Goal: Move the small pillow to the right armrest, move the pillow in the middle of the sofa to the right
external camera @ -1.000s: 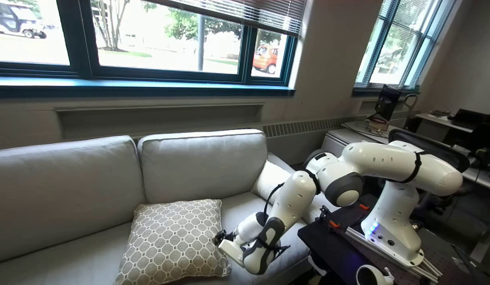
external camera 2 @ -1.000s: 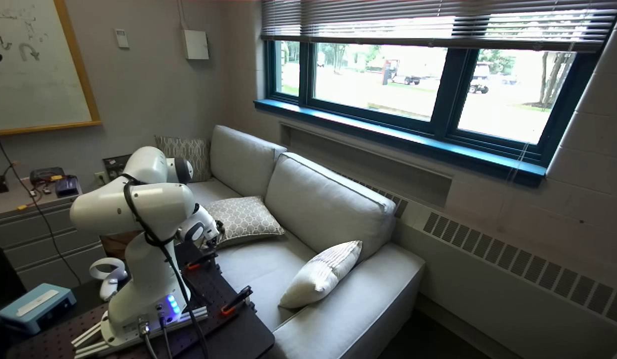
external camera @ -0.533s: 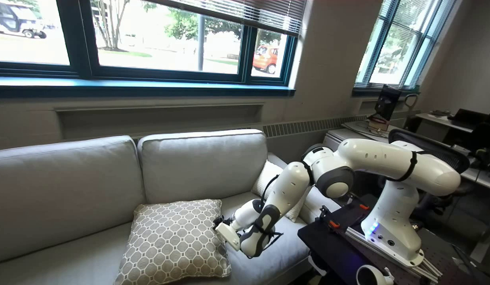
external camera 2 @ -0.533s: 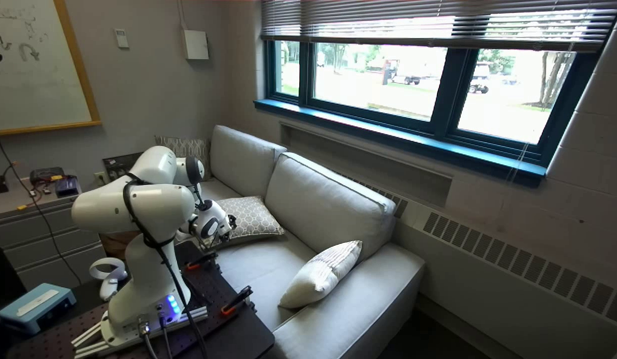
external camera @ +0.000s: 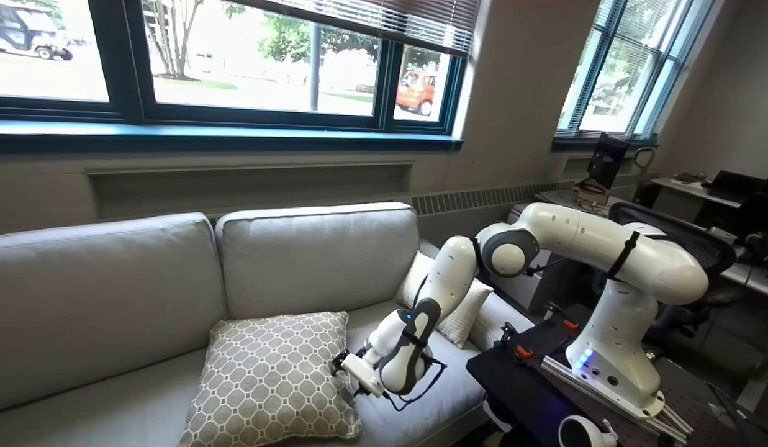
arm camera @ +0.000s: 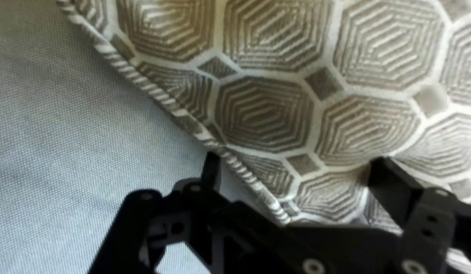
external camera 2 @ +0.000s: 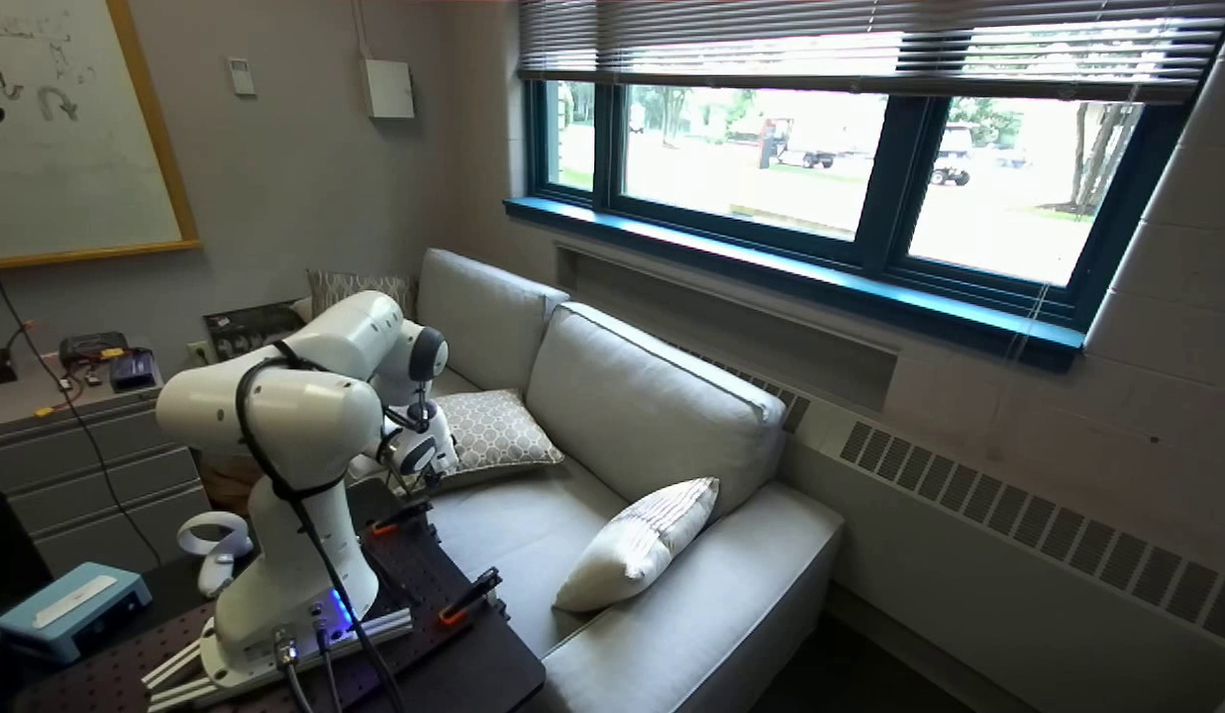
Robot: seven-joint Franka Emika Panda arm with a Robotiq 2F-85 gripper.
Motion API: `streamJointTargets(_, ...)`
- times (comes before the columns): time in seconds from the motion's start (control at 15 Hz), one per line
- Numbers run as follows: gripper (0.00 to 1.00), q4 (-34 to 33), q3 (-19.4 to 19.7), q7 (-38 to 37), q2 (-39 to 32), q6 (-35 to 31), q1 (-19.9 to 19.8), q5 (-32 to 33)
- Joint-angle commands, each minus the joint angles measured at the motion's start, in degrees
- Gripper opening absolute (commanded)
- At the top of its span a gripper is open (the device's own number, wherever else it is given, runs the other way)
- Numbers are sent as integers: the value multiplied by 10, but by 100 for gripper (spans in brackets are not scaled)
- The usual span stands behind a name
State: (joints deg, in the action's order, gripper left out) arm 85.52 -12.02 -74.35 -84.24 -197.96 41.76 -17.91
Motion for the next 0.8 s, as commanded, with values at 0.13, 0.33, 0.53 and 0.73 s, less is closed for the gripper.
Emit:
streamJointTargets(0.13,100,1,-20,57,0,0,-22,-33)
streamJointTargets(0.33,100,-9,-16,59,0,-1,-31,-39)
streamJointTargets(0.53,100,-13,-19,66,1,-1,-39,-50)
streamJointTargets(0.73,100,-12,6,22,1,-1,-25,-32)
